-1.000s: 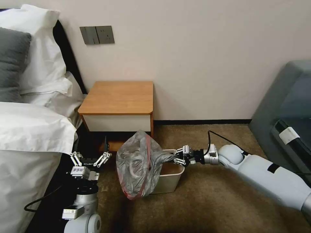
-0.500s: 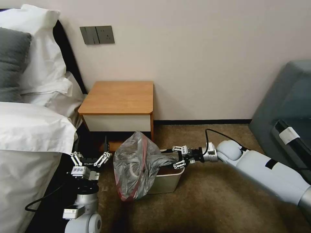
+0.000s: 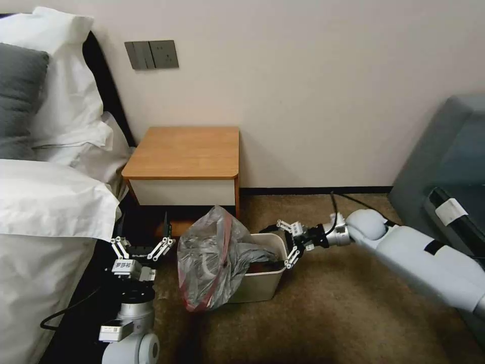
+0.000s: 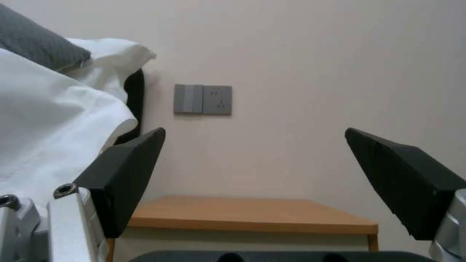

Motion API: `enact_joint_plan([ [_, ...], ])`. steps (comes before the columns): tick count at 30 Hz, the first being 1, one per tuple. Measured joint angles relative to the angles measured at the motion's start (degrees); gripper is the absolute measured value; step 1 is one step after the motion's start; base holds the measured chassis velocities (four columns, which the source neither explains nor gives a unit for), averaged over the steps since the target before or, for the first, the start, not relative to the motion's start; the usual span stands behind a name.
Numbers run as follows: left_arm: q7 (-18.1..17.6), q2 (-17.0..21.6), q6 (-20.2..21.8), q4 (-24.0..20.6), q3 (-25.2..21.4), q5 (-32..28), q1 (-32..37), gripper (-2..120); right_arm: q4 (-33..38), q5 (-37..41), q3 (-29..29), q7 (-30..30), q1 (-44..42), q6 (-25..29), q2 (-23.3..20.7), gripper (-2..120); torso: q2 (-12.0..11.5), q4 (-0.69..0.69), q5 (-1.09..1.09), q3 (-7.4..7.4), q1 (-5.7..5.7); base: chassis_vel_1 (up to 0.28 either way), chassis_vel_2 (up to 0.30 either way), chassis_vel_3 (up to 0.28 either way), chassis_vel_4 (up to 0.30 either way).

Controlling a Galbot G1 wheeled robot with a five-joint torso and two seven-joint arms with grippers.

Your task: Pick up the garbage bag from the table and place it over the trash can.

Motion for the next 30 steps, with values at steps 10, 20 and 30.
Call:
enact_joint_plan([
  [10,-13.13,1.16,5.5,0.02,8.01,10.95,1.44,98,15.2,-0.06,16.99,26.4,-12.65,3.02,-2.87,100,0.0,0.0,0.0,0.0,0.0,0.0,0.0,0.0,0.0],
  [20,-29.32,1.41,21.09,-1.06,14.16,16.28,1.47,100,23.03,-5.76,28.32,42.96,-27.41,3.67,0.81,100,0.0,0.0,0.0,0.0,0.0,0.0,0.0,0.0,0.0],
  [30,-30.92,3.97,37.61,-6.22,17.62,5.02,3.91,100,22.16,-8.94,32.07,43.05,-32.45,5.14,4.6,100,0.0,0.01,-0.01,0.0,0.0,0.0,0.0,0.0,0.0],
])
